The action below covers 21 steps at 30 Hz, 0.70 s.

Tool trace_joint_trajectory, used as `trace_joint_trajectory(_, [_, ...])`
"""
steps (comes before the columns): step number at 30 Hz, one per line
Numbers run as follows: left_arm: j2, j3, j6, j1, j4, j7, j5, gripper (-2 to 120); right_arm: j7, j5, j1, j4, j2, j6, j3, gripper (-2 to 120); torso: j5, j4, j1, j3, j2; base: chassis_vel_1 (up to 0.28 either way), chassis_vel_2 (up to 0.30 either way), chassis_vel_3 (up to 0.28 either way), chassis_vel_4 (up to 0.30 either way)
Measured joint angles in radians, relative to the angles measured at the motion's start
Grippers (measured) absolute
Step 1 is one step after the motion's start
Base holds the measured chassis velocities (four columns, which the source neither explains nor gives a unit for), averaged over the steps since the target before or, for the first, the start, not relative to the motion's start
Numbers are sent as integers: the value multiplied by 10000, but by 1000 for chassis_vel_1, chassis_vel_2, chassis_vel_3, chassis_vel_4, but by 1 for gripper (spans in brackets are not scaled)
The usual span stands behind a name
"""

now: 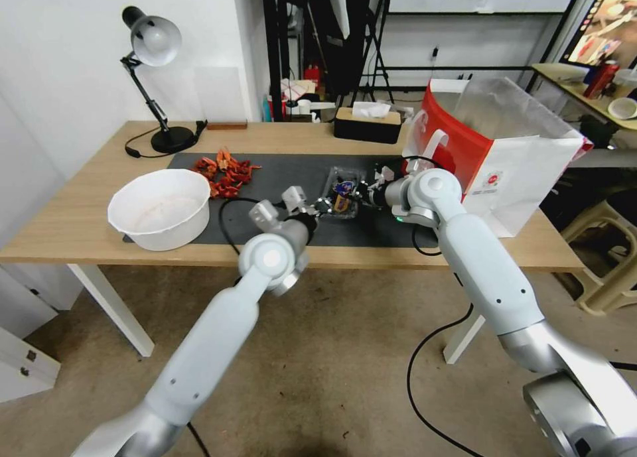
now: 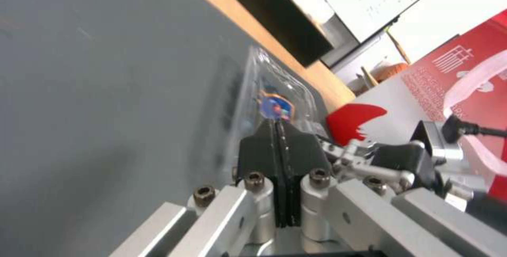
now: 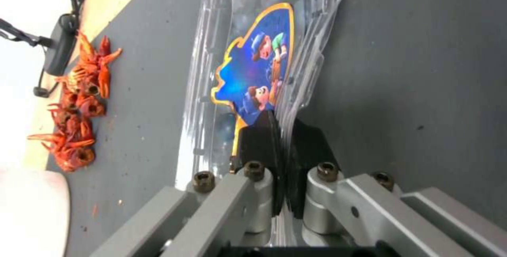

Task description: Close the takeout container lid, then place the container into the takeout bag.

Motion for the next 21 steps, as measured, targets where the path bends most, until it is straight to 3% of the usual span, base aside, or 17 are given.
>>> trace_joint_trajectory(5, [634,-461,-255,947,-843,627,1288,13,-30,19,-57,69,21,0,21,0,1,-2,-2,0,1,0,0,0,0])
trace_joint_trajectory(9, [1345,-872,-837,2040,-1407,1514,3334,28,-40,48,-213,252,-9,0,156,0,1,7,-1,0,0,0,0,0,0])
trace_joint_trajectory(11, [1681,-871,-1201,2431,-1464,1957,4580,38,35,131,-502,530,-197,-1,425,0,1,0,-2,0,0,0,0,0,0])
trace_joint_trajectory(12, [1681,-871,-1201,2431,-1464,1957,4580,38,35,131,-502,530,-197,-1,425,0,1,0,-2,0,0,0,0,0,0])
trace_joint_trajectory(14, [2024,-1014,-1569,2978,-1553,2347,5635,49,72,190,-656,661,-298,-1,584,0,-2,-13,-2,-1,1,0,0,0,0])
trace_joint_trajectory(21, [2466,-2006,-2369,4313,-1650,2956,6814,72,15,201,-747,711,-290,-1,661,0,0,2,0,-1,1,0,0,0,0])
